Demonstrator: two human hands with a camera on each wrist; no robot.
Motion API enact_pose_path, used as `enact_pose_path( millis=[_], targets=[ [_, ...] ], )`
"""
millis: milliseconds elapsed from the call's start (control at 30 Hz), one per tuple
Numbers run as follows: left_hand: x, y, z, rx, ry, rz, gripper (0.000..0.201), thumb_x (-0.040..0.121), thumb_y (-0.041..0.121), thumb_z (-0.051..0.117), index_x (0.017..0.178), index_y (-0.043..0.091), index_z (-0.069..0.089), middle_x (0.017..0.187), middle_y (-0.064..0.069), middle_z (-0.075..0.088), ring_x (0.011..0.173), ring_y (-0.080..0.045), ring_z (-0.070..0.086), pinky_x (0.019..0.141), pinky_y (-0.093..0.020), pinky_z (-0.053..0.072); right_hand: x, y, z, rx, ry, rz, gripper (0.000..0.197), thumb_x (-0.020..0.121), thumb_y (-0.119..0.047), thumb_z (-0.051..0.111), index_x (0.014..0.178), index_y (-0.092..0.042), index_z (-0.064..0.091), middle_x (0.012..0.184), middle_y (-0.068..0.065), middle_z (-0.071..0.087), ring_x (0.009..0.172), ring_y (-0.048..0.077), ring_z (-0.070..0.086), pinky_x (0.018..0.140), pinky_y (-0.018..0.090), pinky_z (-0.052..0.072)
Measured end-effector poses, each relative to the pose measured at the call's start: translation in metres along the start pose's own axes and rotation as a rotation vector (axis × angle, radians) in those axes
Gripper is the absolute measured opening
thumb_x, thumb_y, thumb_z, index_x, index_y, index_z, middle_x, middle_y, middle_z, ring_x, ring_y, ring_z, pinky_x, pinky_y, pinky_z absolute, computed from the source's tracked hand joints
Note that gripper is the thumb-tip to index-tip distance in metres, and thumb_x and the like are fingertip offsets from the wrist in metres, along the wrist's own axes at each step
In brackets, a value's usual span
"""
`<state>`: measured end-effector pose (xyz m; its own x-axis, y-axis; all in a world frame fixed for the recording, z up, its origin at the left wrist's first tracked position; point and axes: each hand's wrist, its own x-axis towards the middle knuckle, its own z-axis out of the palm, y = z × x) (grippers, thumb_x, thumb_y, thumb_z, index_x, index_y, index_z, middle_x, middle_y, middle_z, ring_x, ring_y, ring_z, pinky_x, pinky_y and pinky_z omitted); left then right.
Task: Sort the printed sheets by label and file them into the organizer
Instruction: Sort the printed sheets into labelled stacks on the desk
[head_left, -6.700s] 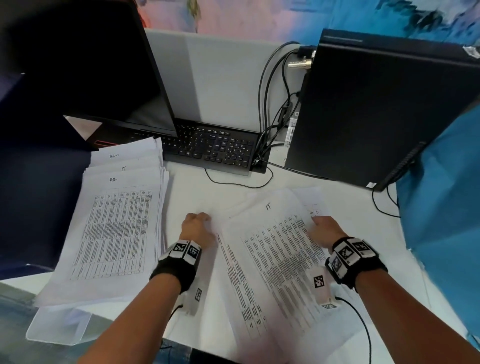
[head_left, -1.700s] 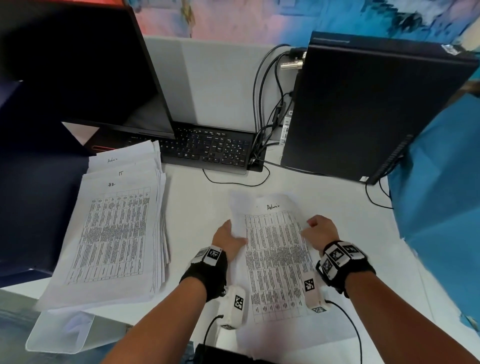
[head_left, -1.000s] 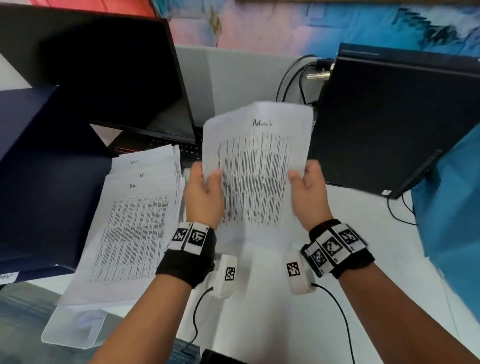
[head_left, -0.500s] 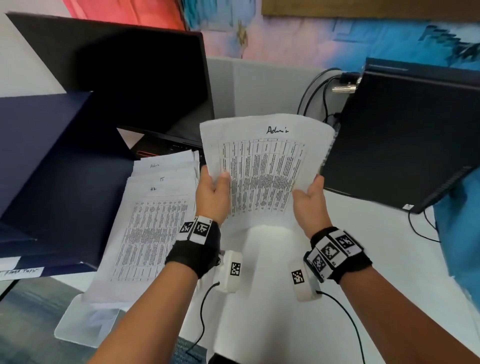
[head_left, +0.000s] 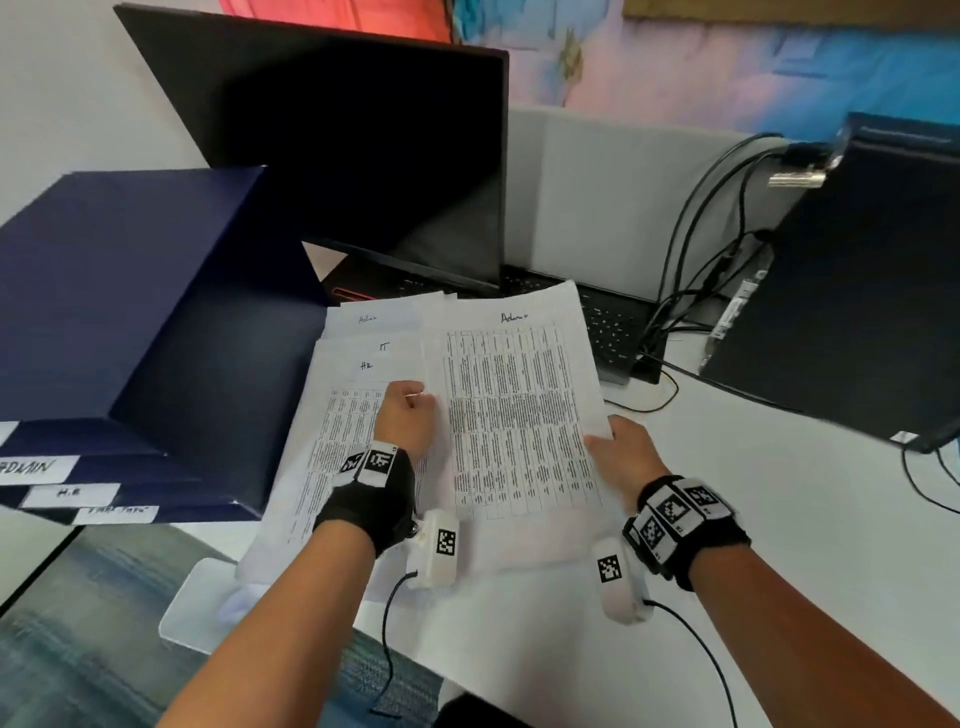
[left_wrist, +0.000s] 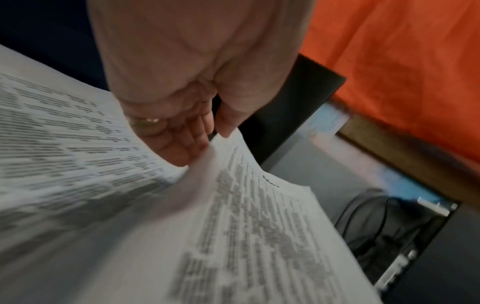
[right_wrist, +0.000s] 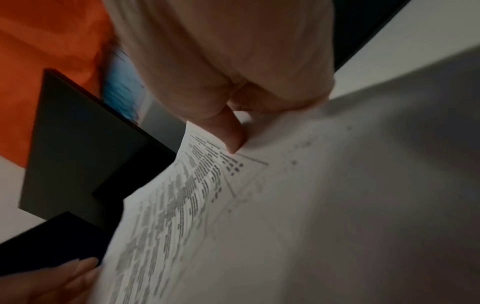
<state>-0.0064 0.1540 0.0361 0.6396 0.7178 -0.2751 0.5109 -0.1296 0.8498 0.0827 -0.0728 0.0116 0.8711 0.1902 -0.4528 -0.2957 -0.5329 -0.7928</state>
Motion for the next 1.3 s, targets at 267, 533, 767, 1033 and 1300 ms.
enact_pose_path(
  millis=[267, 533, 767, 1033, 1300],
  targets=[
    [0.018, -0.029, 0.002, 0.672, -0.101, -0.033, 0.045, 0.085, 0.042, 0.055, 0.120, 0.015, 0.048, 0.128, -0.011, 0.046, 0.120, -0.030, 0.041, 0.097, -0.044, 0.043, 0.014, 0.019, 0.009, -0.247, 0.132, 0.132, 0.030, 0.088, -0.005, 0.044, 0.116, 0.002, 0.051, 0.115, 0.019, 0.059, 0.104, 0.035, 0.058, 0.079, 0.033, 0.046],
    [0.034, -0.030, 0.034, 0.963, -0.131, -0.104, 0.111, 0.068, 0.075, 0.058, 0.144, 0.007, 0.015, 0.148, -0.018, 0.025, 0.135, -0.035, 0.028, 0.100, -0.058, 0.038, 0.019, 0.031, 0.003, -0.264, 0.055, 0.178, 0.031, 0.085, -0.012, 0.051, 0.114, 0.000, 0.052, 0.115, 0.014, 0.059, 0.101, 0.031, 0.058, 0.091, 0.041, 0.051],
    [0.041, -0.024, 0.042, 1.043, -0.126, -0.126, 0.081, 0.073, 0.053, 0.061, 0.131, 0.007, 0.029, 0.130, -0.018, 0.040, 0.119, -0.034, 0.040, 0.094, -0.053, 0.044, 0.014, 0.032, -0.008, -0.086, 0.142, 0.154, 0.016, 0.088, -0.003, 0.047, 0.104, -0.005, 0.051, 0.095, 0.009, 0.058, 0.081, 0.023, 0.054, 0.072, 0.029, 0.043],
    [0.044, -0.017, 0.046, 0.922, -0.217, 0.029, 0.045, 0.088, 0.010, 0.051, 0.125, 0.008, 0.025, 0.109, -0.017, 0.061, 0.100, -0.033, 0.059, 0.090, -0.048, 0.049, 0.020, 0.040, -0.010, -0.133, 0.150, 0.138, 0.010, 0.089, -0.007, 0.046, 0.098, -0.008, 0.049, 0.095, 0.006, 0.057, 0.087, 0.027, 0.055, 0.075, 0.030, 0.044],
    [0.033, -0.015, -0.001, 0.760, -0.333, 0.160, 0.069, 0.089, -0.004, 0.034, 0.146, 0.031, 0.017, 0.101, -0.016, 0.061, 0.082, -0.029, 0.059, 0.075, -0.037, 0.051, 0.022, 0.039, -0.011, -0.118, 0.102, 0.153, 0.021, 0.090, -0.006, 0.045, 0.110, -0.006, 0.052, 0.103, 0.010, 0.059, 0.091, 0.027, 0.057, 0.077, 0.032, 0.047]
  ],
)
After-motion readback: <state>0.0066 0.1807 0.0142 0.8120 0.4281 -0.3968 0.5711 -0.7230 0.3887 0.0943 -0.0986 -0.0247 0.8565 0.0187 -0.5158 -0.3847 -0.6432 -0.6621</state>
